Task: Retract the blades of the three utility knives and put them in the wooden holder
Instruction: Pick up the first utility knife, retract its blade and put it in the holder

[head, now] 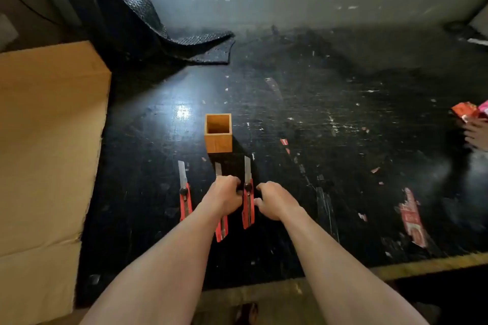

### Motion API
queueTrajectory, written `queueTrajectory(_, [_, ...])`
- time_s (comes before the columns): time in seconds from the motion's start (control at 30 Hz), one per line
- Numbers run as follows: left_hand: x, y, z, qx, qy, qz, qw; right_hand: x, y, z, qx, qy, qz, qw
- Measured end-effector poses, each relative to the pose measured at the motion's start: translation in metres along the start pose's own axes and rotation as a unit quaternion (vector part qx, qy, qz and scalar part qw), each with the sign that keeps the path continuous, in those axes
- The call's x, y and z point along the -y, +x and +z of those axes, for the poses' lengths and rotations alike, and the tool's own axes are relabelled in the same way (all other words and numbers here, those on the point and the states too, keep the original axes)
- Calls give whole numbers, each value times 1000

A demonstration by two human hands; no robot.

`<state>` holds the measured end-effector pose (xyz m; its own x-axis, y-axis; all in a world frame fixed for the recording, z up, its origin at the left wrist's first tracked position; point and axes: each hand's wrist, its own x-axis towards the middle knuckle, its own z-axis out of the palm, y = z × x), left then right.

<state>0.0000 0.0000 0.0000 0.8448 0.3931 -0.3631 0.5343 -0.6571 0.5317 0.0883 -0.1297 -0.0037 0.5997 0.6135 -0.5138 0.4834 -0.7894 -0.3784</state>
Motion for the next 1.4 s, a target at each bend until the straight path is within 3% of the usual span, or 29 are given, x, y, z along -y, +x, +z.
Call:
queueTrajectory(0.2, [0, 12, 25, 8, -103, -80, 991, -4, 2, 30, -46, 99, 35, 993])
queueTrajectory(0.53, [-12, 12, 32, -51, -239, -133, 961, -8, -5, 37, -104, 342, 93, 929])
queueTrajectory(0.8, [-18, -8, -23, -91, -365, -86, 922, 18, -21, -13, -138, 420, -12, 897])
queueTrajectory(0.93, [-15, -23, -78, -76, -452, -52, 887, 52, -29, -47, -127, 465, -72, 873])
queueTrajectory(1.1, [-12, -51, -146, -47, -480, 0, 876, 100, -42, -82, -114, 498, -145, 847])
queueTrajectory(1.2, [-11, -65, -180, -58, -501, 28, 863, 128, -49, -100, -125, 477, -174, 852])
queueTrajectory(1.4, [-17, -79, -219, -92, -510, 85, 851, 171, -63, -140, -234, 374, -251, 861])
